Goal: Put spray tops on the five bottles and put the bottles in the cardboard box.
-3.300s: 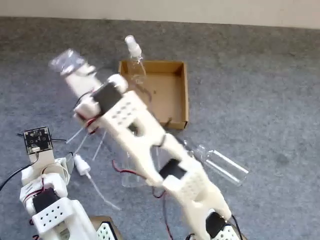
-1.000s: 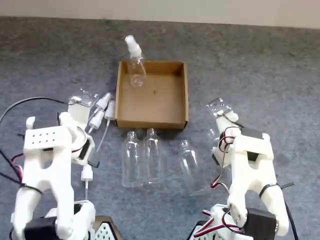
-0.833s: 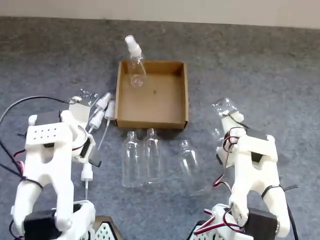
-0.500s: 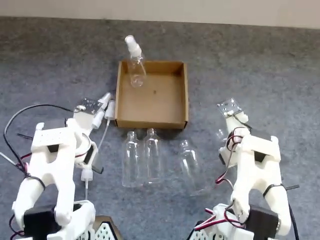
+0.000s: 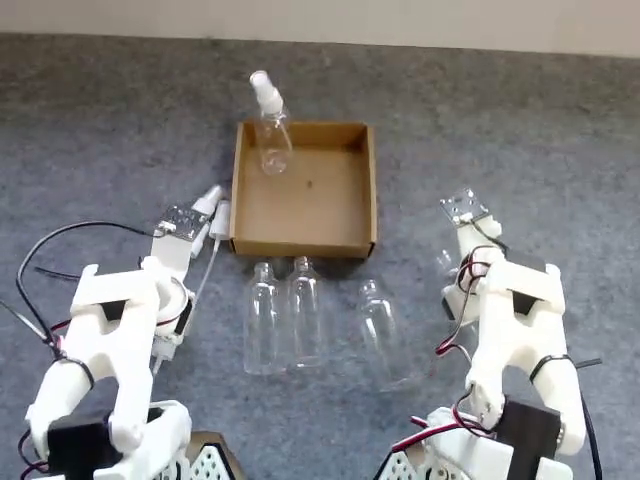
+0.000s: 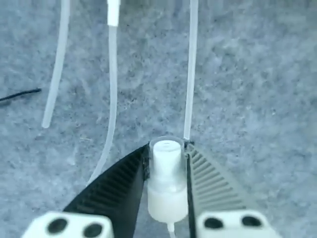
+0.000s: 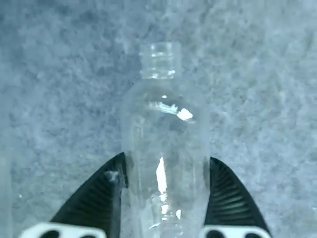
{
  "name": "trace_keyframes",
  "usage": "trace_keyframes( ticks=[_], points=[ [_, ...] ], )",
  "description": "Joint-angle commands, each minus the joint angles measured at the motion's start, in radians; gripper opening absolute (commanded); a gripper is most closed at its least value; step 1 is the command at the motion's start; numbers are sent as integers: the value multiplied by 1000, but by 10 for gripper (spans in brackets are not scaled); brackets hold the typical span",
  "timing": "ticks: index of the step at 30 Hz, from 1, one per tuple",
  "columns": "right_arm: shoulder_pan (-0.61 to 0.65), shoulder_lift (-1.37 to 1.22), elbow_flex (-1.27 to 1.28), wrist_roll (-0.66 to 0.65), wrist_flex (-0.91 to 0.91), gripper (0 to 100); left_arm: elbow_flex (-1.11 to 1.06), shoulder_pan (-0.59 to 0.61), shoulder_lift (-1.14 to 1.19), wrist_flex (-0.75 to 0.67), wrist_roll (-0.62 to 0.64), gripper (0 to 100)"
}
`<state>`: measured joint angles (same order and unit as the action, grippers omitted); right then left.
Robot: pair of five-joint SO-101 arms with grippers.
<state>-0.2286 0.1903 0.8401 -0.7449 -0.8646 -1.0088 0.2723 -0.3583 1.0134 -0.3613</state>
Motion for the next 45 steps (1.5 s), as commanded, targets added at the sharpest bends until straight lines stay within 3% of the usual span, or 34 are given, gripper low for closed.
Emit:
trace_keyframes(
  ticks=[1, 10, 15, 20, 26, 34, 45],
  points=[
    [-21, -18, -15, 12, 18, 201, 108, -7, -4, -20, 6, 48],
    [-53, -18, -16, 12, 18, 214, 433, -7, -2, 181, 17, 27],
    [-53, -18, -16, 12, 19, 215, 530, -36, 1, 192, 49, 27],
    [-53, -18, -102, 43, -21, 217, 535, -139, 1, 190, 150, 29],
    [-7, -27, -309, 60, -242, 291, 478, -202, -2, 157, 236, 30],
    [25, -30, -378, 60, -300, 300, 286, -203, -2, -12, 233, 31],
    [44, -386, -782, 21, -484, 298, 275, -203, -2, -18, 236, 31]
  ],
)
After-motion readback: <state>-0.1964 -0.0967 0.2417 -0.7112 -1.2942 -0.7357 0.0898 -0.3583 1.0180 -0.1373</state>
